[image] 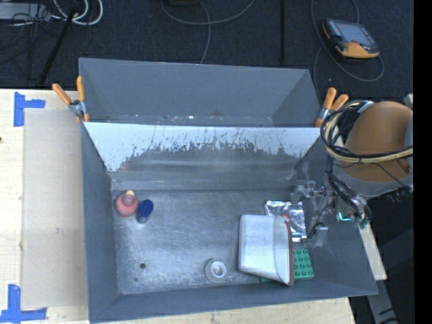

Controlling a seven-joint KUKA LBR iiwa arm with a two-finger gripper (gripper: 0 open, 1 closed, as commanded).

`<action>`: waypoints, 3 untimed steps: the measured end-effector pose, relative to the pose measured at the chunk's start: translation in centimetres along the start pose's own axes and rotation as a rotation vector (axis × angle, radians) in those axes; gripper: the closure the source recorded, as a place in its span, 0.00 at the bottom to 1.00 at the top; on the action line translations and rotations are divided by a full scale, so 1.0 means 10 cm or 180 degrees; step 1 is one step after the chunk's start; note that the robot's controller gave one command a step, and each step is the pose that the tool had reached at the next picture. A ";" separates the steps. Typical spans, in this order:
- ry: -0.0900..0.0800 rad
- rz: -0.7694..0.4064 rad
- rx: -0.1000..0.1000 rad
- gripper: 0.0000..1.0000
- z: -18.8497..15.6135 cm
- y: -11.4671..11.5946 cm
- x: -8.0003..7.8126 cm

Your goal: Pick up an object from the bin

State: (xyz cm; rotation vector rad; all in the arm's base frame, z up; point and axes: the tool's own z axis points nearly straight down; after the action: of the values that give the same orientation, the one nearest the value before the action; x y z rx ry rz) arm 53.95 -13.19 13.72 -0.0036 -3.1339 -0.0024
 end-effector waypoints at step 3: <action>-0.0059 0.0200 0.0006 1.00 -0.54 0.19 -0.68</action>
Offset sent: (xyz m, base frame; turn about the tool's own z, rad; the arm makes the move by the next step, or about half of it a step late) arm 0.0692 0.0102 -0.0644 0.0207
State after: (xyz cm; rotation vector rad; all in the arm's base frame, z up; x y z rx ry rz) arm 60.83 -11.31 19.05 -0.1026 -3.1508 0.0012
